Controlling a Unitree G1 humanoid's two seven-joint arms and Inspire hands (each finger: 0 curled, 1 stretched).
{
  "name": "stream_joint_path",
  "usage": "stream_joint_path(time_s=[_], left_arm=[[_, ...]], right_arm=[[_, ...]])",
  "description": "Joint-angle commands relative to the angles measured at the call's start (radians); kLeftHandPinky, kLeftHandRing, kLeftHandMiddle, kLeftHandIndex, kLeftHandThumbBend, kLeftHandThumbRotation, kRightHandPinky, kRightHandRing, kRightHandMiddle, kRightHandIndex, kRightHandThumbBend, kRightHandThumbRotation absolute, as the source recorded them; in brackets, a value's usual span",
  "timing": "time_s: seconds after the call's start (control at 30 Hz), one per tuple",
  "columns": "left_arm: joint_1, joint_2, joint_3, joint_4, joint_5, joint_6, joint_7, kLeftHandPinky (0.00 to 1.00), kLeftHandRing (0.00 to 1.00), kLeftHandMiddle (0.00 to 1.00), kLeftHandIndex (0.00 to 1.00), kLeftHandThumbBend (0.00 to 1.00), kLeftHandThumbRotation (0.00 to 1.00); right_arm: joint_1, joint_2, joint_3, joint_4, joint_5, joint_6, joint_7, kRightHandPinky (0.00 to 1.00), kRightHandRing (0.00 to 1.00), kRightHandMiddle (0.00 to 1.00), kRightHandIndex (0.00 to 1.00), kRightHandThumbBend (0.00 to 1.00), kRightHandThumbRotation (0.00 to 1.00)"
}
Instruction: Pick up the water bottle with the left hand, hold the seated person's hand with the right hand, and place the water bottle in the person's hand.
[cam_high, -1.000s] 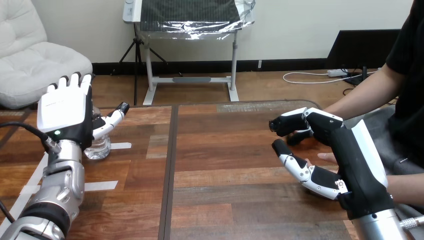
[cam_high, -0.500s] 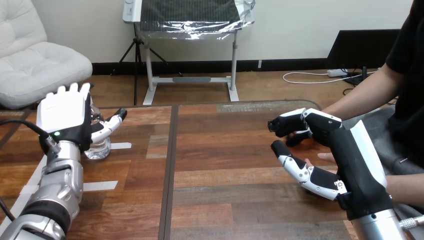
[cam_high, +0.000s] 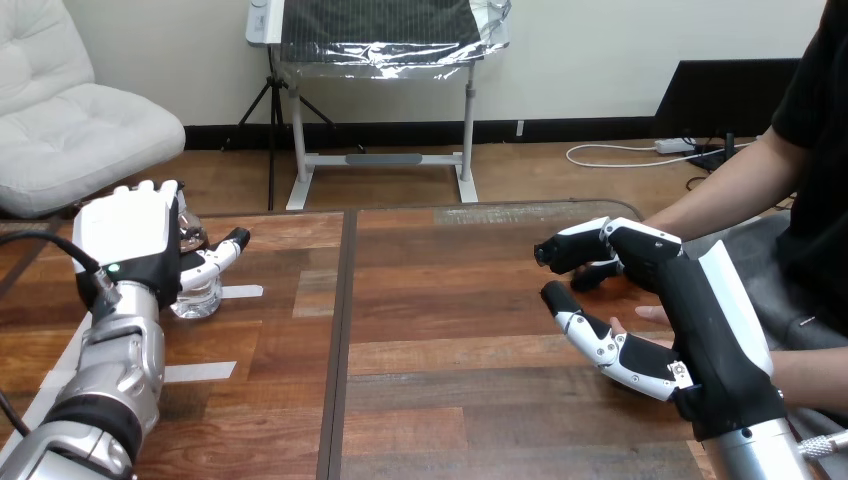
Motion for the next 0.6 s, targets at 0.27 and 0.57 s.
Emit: stream_joint_path(time_s=[0.27,0.57], left_arm=[[-0.121,-0.011,-0.032,0.009,0.013,0.032,-0.097,0.93,0.93,0.94,0.91,0.58,1.0],[-0.113,-0.018,-0.024,0.008,-0.003,0.025,-0.118,0.92,0.91,0.91,0.89,0.58,1.0]], right_arm=[[-0.026,-0.016,-0.005,-0.082,0.007,-0.002,0.001,0.52,0.62,0.63,0.57,0.4,0.0],[-0.019,-0.02,-0.008,-0.091,0.01,0.004,0.006,0.52,0.62,0.62,0.57,0.4,0.0]])
